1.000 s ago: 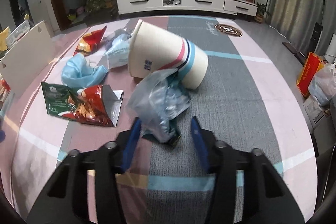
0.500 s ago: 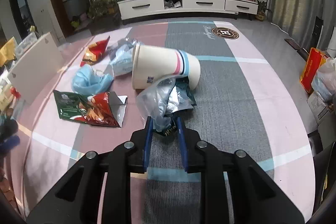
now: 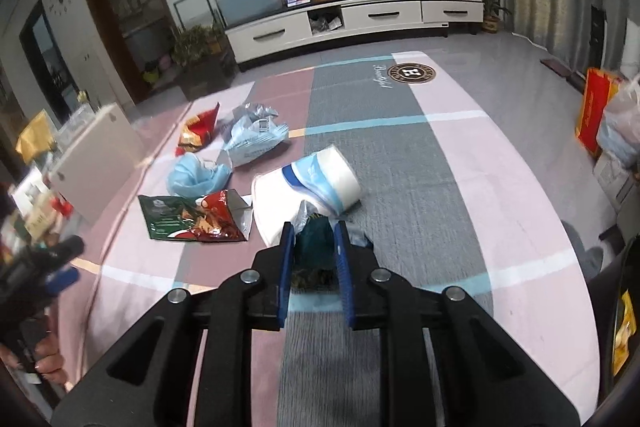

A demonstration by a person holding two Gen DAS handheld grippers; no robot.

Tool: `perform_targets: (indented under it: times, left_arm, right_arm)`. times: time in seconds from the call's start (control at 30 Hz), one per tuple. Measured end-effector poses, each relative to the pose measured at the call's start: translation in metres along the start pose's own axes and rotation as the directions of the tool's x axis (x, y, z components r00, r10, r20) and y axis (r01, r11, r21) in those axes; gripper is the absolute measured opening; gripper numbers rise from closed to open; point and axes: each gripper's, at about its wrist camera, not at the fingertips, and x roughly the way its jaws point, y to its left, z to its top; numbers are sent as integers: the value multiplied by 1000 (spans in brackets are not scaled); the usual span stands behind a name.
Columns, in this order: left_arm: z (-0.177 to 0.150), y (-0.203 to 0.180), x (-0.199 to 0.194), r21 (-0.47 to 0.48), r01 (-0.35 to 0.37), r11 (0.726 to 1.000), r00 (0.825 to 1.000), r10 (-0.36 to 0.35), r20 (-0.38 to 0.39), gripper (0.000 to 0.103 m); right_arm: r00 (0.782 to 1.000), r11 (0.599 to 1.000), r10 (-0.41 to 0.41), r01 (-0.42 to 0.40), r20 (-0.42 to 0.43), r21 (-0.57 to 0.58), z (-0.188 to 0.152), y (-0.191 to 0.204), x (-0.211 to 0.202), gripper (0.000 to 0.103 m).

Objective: Collect trash
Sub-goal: 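Grasp the blue face mask with the left tool while the right tool holds the wrapper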

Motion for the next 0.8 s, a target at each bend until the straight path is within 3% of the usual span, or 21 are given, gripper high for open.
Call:
perform_targets:
  times: [0.3, 0.47, 0.57, 0.73, 0.8]
  left_arm:
    - [21, -30, 15, 5, 34, 999, 999, -34, -4, 100]
    - [52, -68, 47, 28, -15, 999, 999, 16, -29, 100]
    - [63, -85, 68, 25, 9, 1000, 998, -8, -65, 99]
    - [66, -112, 107, 128, -77, 989, 989, 92, -113, 81]
    - [62, -111, 121, 126, -98, 987, 981, 117, -152, 79]
  right_arm:
    - [998, 997, 45, -48, 51, 64, 11, -23, -23, 21]
    - [998, 995, 25, -30, 53, 96, 14, -37, -24, 21]
    - [998, 992, 36, -42, 52, 120, 15, -44, -25, 21]
    - [996, 991, 43, -53, 79, 122, 17, -47, -33, 21]
    - [996, 990, 47, -57, 80, 127, 17, -50, -35, 21]
